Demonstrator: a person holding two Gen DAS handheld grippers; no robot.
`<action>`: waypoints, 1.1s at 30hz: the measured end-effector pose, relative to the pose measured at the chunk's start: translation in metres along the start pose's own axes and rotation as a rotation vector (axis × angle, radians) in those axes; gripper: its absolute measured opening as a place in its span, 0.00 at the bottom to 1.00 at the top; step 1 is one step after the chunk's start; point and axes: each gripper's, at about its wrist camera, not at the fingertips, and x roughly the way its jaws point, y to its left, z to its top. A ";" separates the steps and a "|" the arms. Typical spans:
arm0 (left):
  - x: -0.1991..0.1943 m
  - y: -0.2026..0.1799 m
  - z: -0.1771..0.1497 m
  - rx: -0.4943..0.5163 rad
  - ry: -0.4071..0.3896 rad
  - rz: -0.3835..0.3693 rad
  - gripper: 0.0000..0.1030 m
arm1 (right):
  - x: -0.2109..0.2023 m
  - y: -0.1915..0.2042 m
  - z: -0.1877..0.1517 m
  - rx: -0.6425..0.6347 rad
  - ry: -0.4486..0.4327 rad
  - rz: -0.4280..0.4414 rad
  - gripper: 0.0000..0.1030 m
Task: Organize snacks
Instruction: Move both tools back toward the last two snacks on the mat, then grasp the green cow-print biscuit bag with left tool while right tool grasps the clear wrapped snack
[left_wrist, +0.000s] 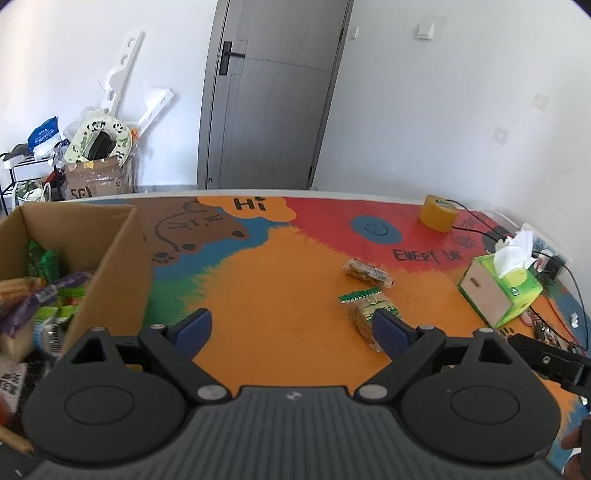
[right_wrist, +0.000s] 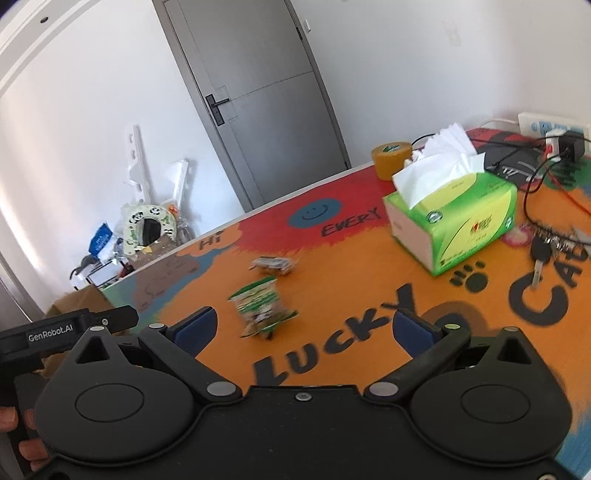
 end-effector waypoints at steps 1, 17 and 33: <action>0.003 -0.002 0.000 0.003 0.004 0.002 0.90 | 0.002 -0.003 0.001 0.003 0.002 -0.003 1.00; 0.056 -0.059 -0.001 0.007 0.044 -0.016 0.90 | 0.031 -0.044 0.009 0.033 0.030 -0.015 1.00; 0.104 -0.093 -0.009 0.056 0.076 0.029 0.89 | 0.058 -0.063 0.014 0.044 0.040 -0.008 0.95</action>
